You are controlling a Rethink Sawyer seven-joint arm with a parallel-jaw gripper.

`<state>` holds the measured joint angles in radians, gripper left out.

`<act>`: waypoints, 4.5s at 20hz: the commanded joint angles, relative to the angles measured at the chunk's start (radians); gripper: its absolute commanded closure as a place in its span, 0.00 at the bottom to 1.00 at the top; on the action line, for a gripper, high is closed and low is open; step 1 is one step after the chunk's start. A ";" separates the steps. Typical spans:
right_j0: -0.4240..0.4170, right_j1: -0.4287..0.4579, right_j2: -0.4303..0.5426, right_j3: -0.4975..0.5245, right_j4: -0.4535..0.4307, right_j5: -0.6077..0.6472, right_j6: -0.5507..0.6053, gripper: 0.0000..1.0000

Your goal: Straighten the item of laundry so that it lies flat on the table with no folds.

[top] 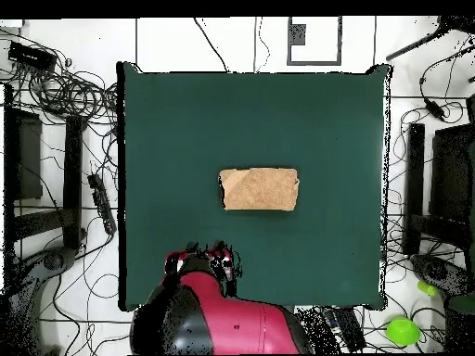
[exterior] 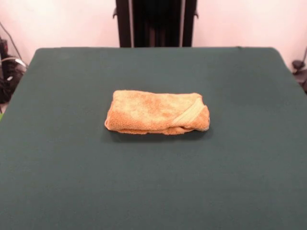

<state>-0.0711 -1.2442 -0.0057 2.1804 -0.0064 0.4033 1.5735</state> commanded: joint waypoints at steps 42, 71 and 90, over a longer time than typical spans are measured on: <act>-0.378 1.371 -0.021 -0.779 -0.562 -0.798 0.045 0.00; -0.438 1.072 0.193 -0.554 -0.557 -0.431 0.105 0.00; -0.461 0.923 0.233 -0.477 -0.516 -0.236 0.066 0.00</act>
<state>-0.5879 -0.4606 0.1395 2.0079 -0.6512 -0.0899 1.5733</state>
